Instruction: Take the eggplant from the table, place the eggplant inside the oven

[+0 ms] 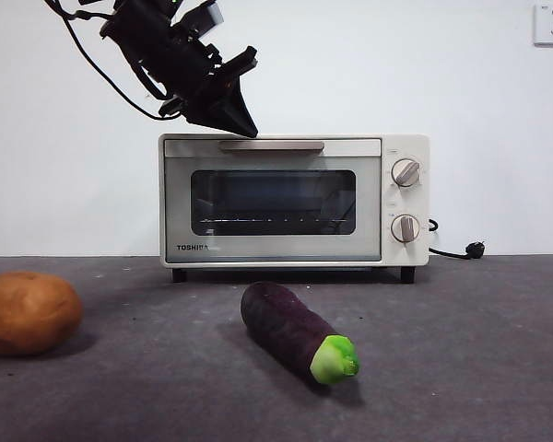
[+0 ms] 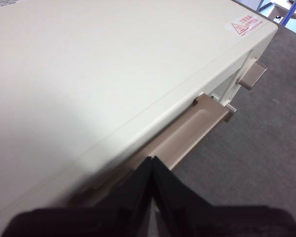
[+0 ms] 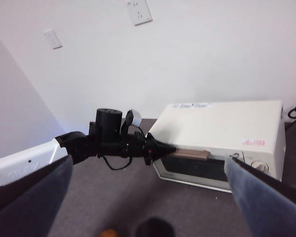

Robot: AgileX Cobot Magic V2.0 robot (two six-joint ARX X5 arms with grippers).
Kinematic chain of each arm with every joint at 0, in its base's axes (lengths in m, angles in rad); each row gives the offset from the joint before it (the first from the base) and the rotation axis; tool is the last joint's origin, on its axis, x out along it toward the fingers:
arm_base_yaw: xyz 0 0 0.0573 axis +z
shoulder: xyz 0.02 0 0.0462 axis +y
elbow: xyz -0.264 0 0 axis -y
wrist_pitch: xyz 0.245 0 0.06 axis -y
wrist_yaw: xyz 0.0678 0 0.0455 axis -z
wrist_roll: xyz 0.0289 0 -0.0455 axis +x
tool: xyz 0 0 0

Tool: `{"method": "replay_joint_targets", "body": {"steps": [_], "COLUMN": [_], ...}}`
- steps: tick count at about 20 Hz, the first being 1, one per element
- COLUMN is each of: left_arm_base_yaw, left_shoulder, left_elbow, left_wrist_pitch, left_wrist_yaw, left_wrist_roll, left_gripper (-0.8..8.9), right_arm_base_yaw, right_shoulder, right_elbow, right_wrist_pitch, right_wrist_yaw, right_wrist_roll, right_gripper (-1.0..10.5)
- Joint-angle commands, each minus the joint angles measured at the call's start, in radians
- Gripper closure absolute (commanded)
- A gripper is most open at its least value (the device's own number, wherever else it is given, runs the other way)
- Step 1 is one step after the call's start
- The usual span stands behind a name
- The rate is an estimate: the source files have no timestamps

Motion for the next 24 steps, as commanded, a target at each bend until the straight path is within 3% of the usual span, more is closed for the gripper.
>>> {"method": "replay_joint_targets", "body": {"steps": [1,18,24], "left_arm_base_yaw": [-0.002,-0.002,-0.002], "left_shoulder": [0.017,0.045,0.048], "left_elbow": [0.0,0.0,0.0], "left_wrist_pitch": [0.025,0.028,-0.042], "left_wrist_yaw": [-0.011,-0.037,-0.031], "left_wrist_roll": [0.018,0.022,0.049], "left_gripper": [8.19,8.19,8.19], "right_arm_base_yaw": [0.002,0.001,0.002], "right_shoulder": [-0.003,-0.003,-0.003], "right_elbow": [0.003,0.003,0.003], "right_wrist_pitch": [-0.004,-0.005,-0.011], "right_wrist_yaw": [-0.002,-0.003,-0.003], "right_wrist_roll": [0.006,0.007,0.006], "right_gripper": [3.5,3.5,3.5]}}
